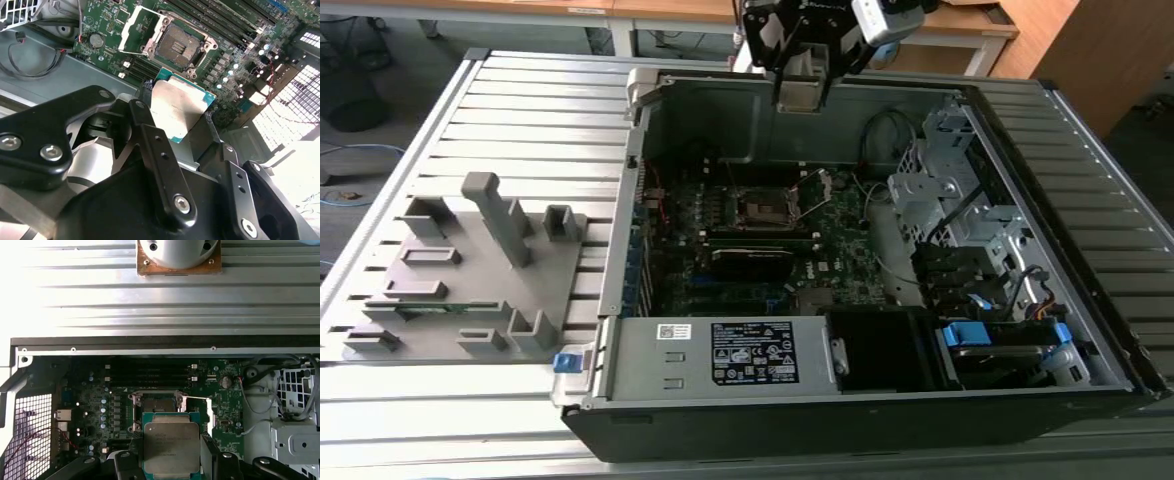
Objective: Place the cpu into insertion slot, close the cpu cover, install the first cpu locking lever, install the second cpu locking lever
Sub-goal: 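Place the cpu into insertion slot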
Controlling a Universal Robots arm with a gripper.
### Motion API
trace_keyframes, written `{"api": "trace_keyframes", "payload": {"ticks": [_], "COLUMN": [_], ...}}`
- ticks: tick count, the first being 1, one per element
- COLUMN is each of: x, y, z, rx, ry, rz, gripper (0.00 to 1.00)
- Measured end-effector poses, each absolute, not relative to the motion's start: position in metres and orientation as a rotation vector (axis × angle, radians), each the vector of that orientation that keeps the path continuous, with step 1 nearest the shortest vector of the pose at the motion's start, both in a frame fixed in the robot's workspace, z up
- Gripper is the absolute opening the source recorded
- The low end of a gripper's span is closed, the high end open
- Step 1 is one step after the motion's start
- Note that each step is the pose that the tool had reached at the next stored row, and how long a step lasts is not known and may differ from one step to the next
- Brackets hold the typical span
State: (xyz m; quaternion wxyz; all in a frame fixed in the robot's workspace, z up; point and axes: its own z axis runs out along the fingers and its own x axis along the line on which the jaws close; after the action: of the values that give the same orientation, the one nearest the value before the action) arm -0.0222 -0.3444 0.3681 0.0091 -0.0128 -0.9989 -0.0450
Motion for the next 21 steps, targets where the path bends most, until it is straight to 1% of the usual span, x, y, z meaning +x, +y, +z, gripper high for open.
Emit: {"api": "trace_keyframes", "payload": {"ticks": [21], "x": [-0.0223], "y": [-0.3444], "z": [0.3627], "rx": [-0.040], "ry": [-3.120], "rz": [-0.141], "gripper": [0.54]}}
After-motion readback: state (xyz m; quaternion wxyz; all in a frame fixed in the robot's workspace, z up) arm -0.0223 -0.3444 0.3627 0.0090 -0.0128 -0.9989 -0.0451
